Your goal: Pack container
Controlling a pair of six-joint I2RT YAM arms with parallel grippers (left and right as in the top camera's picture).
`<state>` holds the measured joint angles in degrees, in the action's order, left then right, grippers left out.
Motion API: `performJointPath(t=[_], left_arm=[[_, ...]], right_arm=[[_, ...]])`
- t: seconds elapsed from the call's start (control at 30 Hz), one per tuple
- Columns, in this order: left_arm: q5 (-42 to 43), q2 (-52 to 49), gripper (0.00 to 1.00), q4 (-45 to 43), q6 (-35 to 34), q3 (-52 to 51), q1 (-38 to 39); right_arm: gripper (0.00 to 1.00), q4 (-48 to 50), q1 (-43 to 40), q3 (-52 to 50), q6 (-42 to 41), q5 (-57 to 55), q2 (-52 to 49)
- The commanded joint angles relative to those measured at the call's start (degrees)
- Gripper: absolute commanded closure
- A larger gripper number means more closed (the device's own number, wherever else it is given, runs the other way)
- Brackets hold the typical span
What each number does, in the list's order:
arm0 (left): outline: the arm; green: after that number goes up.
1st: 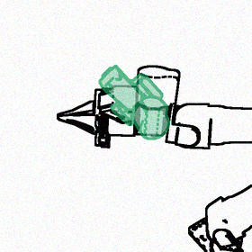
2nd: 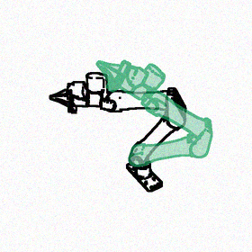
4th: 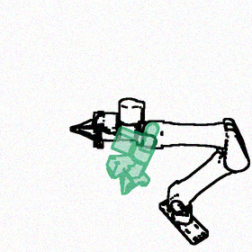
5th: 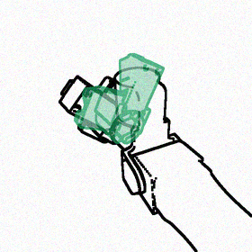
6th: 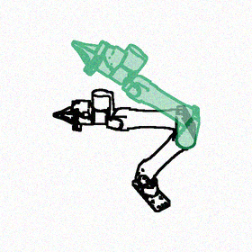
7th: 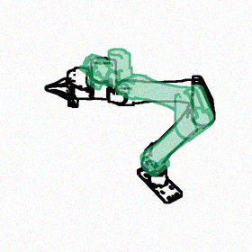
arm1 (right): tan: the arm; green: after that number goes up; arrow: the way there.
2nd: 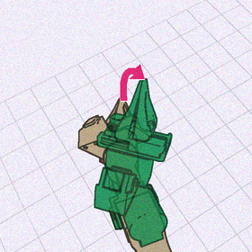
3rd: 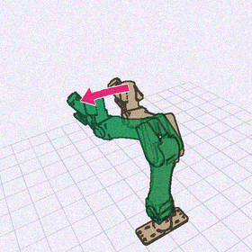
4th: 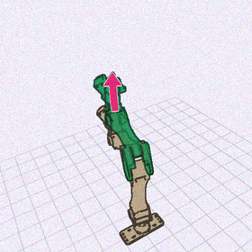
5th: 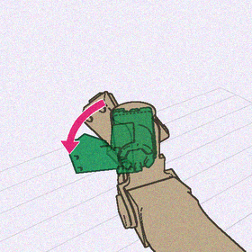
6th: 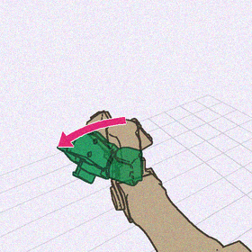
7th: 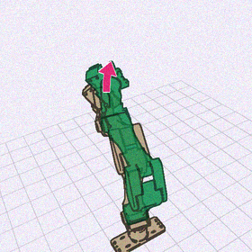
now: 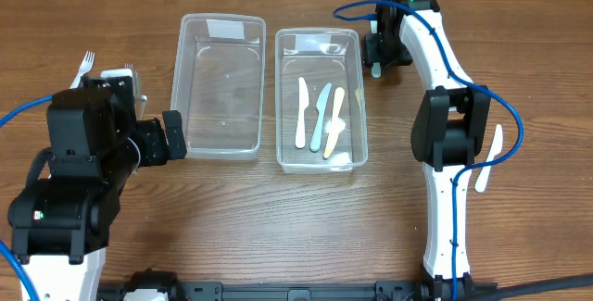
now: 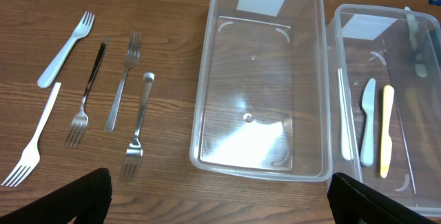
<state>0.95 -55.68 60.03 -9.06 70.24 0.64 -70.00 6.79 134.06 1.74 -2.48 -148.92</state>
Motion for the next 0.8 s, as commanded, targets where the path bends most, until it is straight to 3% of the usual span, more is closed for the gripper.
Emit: performJointPath(t=[0.0,0.13,0.3,0.57,0.77], left_arm=[[1.66,0.07,0.00,-0.24,0.24,1.27,-0.28],[1.66,0.07,0.00,-0.28,0.22,1.27,-0.28],[1.66,0.07,0.00,-0.28,0.24,1.29,-0.28],[1.66,0.07,0.00,-0.28,0.24,1.27,-0.28],[1.66,0.07,0.00,-0.28,0.24,1.27,-0.28]], right_arm=[[0.50,-0.79,-0.15,-2.60,-0.02,-0.04,-1.64],[0.69,-1.01,-0.15,-2.60,-0.02,-0.04,-1.64],[0.76,-1.20,-0.15,-2.60,-0.02,-0.02,-1.64],[0.78,-1.40,-0.15,-2.60,-0.02,-0.02,-1.64],[0.96,-1.42,-0.15,-2.58,-0.02,-0.02,-1.64]])
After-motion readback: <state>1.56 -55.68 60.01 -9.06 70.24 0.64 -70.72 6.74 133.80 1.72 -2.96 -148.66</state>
